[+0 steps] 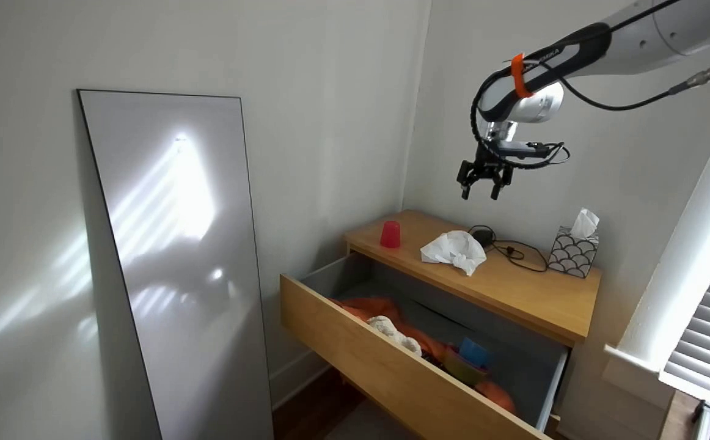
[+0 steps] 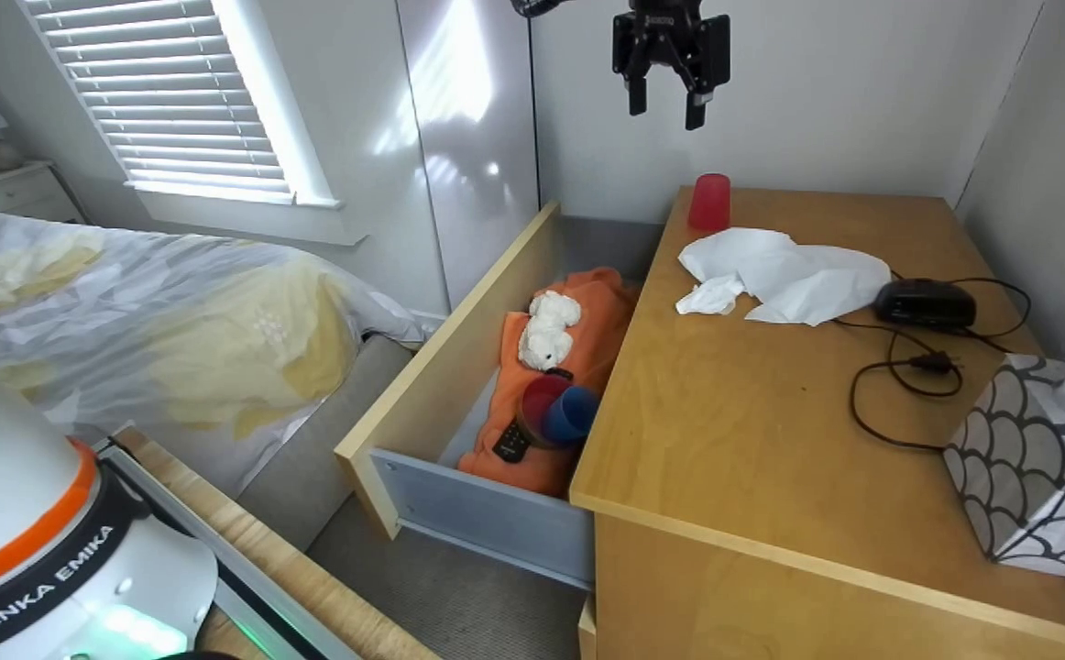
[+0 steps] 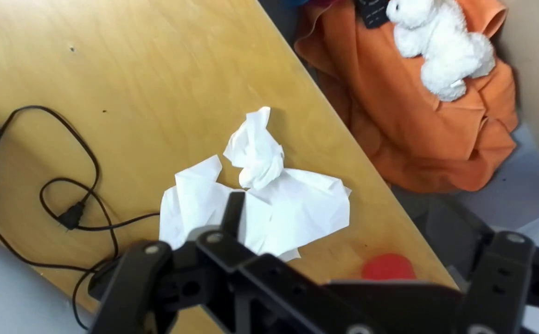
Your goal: Crumple the paper towels together
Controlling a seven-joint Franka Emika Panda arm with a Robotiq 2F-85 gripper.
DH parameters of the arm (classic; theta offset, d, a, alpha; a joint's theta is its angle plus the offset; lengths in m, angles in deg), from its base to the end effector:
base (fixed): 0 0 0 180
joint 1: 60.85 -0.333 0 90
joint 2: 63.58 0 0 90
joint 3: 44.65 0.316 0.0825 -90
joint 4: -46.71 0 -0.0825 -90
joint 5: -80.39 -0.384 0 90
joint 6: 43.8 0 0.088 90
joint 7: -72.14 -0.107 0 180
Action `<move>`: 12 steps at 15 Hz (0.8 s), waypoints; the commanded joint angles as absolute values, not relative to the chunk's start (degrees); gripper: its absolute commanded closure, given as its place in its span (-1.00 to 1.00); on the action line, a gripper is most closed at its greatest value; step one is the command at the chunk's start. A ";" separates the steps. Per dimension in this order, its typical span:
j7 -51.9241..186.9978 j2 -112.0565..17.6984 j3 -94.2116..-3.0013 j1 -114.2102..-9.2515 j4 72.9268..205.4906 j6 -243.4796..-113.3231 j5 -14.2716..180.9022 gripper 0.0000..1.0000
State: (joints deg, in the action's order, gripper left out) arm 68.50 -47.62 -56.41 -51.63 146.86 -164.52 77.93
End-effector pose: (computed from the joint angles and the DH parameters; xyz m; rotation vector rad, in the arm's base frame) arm 0.6048 -0.2190 0.4230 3.0333 -0.6782 0.1290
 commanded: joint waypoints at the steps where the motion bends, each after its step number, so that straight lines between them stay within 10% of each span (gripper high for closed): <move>1: 68.36 -46.03 -55.67 -50.69 145.33 -164.43 78.33 -1.00; 12: 67.87 -34.36 -54.59 -49.39 136.89 -169.80 76.02 -1.00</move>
State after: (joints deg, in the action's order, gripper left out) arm 68.36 -40.28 -55.92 -50.81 141.15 -167.66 77.71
